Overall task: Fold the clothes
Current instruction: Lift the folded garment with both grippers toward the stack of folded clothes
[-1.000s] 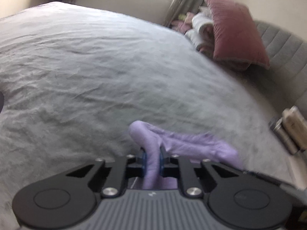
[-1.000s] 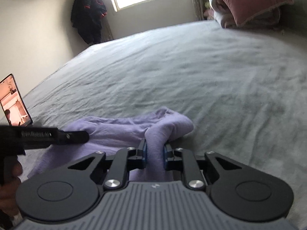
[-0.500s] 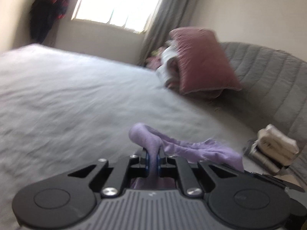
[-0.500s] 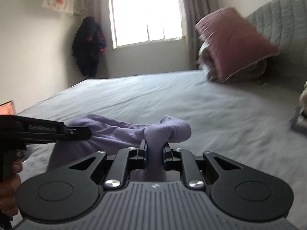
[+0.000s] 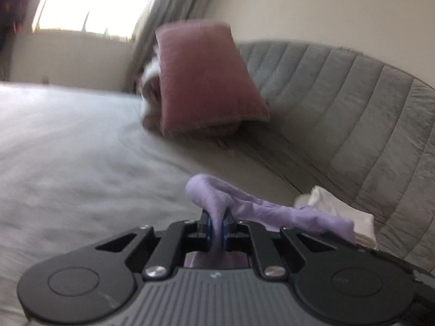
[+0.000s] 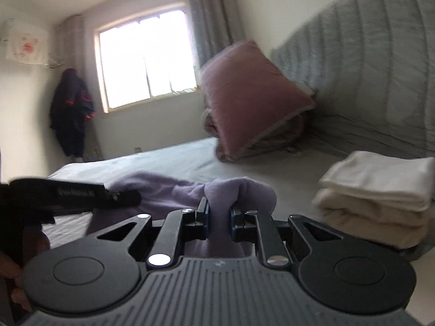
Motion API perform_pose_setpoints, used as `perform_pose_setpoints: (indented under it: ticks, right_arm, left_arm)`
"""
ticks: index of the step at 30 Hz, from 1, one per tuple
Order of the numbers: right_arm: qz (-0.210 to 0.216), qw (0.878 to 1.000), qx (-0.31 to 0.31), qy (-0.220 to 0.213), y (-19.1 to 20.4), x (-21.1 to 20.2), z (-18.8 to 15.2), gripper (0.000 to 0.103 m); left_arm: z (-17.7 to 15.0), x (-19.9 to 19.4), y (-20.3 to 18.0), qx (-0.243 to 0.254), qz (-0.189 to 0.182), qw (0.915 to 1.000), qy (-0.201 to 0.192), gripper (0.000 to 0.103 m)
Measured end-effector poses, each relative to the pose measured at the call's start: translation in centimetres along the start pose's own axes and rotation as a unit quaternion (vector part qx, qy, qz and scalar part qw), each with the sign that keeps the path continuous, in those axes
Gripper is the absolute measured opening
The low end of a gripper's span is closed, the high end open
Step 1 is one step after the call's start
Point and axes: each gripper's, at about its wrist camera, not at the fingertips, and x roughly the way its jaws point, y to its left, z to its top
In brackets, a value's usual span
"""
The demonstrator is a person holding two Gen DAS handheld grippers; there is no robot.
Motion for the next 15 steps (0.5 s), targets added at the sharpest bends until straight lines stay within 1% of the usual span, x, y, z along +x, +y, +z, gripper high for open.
perform_pose_setpoints:
  ticks: [2, 4, 8, 9, 10, 11, 13, 14, 15]
  right_arm:
    - [-0.010, 0.999, 0.013, 0.030, -2.6, 0.8, 0.7, 0.016]
    - [-0.020, 0.997, 0.026, 0.064, -5.1, 1.8, 0.5, 0.016]
    - [-0.048, 0.989, 0.067, 0.123, -9.3, 3.3, -1.8, 0.017]
    - [-0.056, 0.986, 0.075, 0.136, -10.2, 3.5, -2.5, 0.018]
    - [-0.066, 0.983, 0.076, 0.150, -10.8, 3.7, -3.1, 0.019]
    - [-0.077, 0.981, 0.075, 0.164, -11.4, 4.0, -3.6, 0.019]
    - [-0.097, 0.976, 0.074, 0.182, -12.6, 4.3, -4.6, 0.020]
    - [-0.098, 0.975, 0.079, 0.183, -13.2, 4.1, -4.8, 0.024]
    - [-0.099, 0.974, 0.083, 0.184, -13.8, 3.9, -5.1, 0.029]
  left_arm:
    - [-0.8, 3.0, -1.0, -0.010, -0.010, 0.9992, 0.037, 0.008]
    - [-1.8, 6.0, -1.9, -0.016, -0.018, 0.9970, 0.073, 0.009]
    - [-5.1, 10.3, -2.9, -0.017, -0.030, 0.9895, 0.140, 0.011]
    - [-5.9, 11.0, -3.0, -0.012, -0.029, 0.9871, 0.157, 0.013]
    - [-6.3, 11.2, -2.8, -0.008, -0.024, 0.9861, 0.164, 0.016]
    - [-6.8, 11.4, -2.7, -0.004, -0.018, 0.9850, 0.171, 0.019]
    - [-7.7, 11.9, -2.3, 0.004, -0.008, 0.9825, 0.186, 0.046]
    - [-8.1, 11.9, -1.9, 0.001, -0.007, 0.9813, 0.192, 0.049]
    - [-8.3, 11.8, -1.2, -0.015, -0.015, 0.9801, 0.197, 0.049]
